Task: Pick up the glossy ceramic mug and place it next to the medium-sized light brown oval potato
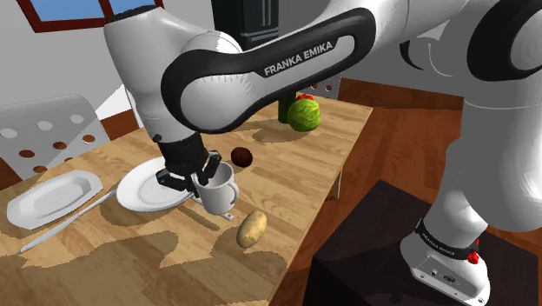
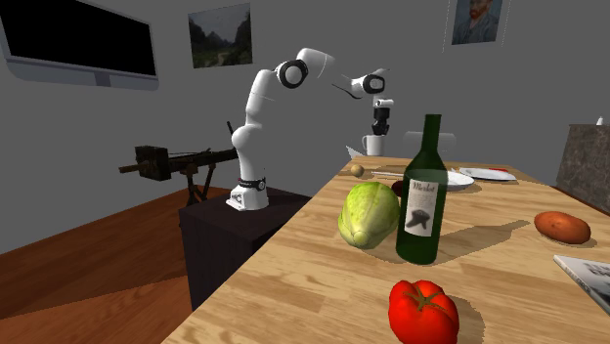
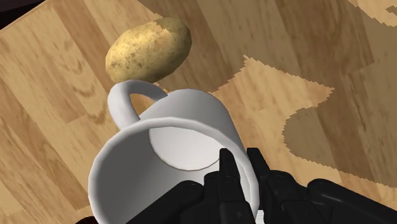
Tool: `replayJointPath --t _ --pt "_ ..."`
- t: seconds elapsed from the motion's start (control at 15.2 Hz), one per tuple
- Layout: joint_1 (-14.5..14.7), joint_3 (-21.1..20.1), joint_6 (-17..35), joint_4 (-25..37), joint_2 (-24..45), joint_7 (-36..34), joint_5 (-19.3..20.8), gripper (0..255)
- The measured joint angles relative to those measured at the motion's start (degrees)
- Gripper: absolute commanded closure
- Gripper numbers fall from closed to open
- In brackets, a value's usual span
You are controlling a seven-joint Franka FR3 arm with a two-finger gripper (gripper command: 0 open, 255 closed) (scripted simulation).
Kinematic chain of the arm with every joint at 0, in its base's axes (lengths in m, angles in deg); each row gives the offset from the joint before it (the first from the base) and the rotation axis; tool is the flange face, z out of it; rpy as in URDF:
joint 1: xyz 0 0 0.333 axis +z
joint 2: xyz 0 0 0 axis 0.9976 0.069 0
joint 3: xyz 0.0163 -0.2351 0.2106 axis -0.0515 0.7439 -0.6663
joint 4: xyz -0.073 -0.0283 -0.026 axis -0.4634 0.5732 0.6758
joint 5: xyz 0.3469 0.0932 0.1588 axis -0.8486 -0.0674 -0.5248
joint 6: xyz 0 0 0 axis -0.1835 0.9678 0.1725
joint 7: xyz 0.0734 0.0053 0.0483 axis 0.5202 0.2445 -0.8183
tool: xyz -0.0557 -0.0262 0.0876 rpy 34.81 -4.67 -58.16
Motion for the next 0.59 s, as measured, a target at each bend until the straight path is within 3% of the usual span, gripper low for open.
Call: replayJointPath --t 0.59 --pt "-0.09 0.33 6.25 -5.16 1.26 -1.06 0.84 255"
